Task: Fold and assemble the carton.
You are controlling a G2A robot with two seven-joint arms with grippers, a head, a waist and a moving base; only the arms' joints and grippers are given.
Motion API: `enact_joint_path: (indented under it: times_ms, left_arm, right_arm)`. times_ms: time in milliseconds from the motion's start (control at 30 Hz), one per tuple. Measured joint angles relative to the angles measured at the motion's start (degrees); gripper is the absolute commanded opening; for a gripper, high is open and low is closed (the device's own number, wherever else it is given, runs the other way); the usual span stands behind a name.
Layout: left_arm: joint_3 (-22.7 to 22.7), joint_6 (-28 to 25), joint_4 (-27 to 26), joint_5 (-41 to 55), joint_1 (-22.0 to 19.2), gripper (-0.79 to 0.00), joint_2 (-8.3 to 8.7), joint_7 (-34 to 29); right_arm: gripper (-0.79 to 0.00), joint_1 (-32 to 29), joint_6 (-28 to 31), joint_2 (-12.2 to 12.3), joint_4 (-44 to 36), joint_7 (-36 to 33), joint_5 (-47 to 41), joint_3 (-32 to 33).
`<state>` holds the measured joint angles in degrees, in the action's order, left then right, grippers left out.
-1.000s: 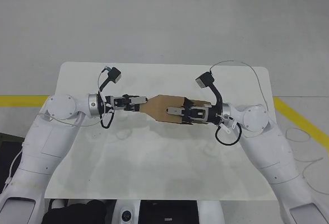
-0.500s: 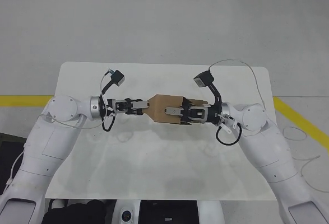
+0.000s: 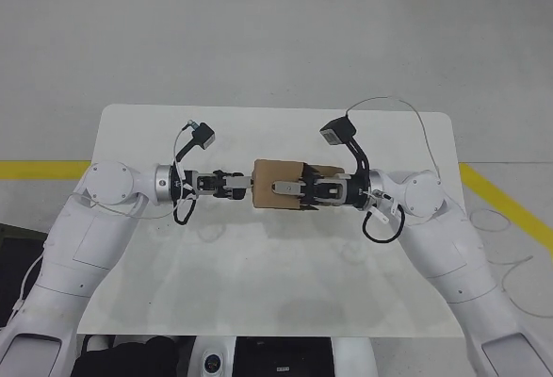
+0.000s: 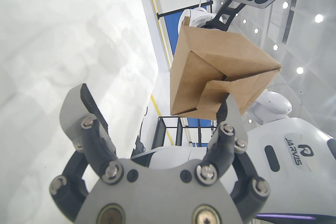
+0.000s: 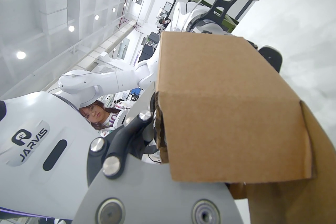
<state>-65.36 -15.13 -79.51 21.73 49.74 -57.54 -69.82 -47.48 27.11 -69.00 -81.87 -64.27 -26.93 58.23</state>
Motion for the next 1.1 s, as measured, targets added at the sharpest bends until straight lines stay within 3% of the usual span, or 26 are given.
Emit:
enact_joint_path:
  times_ms: [1100]
  left_arm:
    - [1.82, -0.77, 0.48, 2.55, -0.26, 0.000, -0.34, -3.34]
  right_arm:
    - [-0.785, 1.98, 2.15, -1.42, 3.31, -2.28, -3.81, -2.95]
